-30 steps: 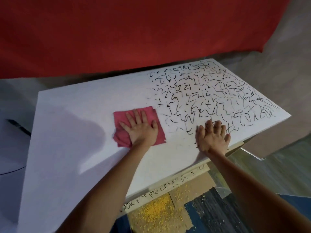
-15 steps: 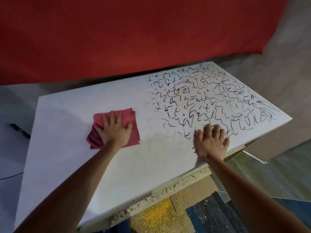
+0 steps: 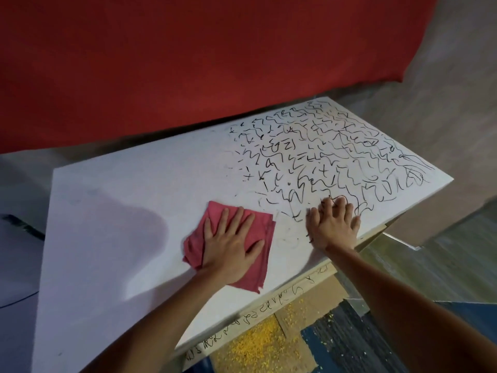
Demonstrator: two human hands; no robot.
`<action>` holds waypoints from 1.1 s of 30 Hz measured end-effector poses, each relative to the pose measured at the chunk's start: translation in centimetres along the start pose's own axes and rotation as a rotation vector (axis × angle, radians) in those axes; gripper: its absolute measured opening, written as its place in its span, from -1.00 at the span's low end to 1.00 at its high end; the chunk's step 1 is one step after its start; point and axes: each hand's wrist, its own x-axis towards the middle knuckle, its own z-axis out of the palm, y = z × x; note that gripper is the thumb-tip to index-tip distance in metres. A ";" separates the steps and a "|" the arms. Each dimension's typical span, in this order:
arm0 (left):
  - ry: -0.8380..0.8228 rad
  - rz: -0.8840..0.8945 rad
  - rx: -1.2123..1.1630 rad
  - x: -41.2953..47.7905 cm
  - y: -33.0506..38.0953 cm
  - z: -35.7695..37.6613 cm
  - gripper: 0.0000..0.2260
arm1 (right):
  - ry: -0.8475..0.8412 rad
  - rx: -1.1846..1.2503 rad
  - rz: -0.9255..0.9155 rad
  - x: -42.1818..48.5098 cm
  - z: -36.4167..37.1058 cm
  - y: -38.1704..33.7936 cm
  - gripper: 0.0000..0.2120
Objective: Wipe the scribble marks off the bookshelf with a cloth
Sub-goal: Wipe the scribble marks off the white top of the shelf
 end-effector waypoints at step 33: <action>-0.053 -0.153 0.020 26.2 -3.0 -2.4 -0.42 | -0.099 -0.040 -0.250 1.3 0.2 -0.4 -0.07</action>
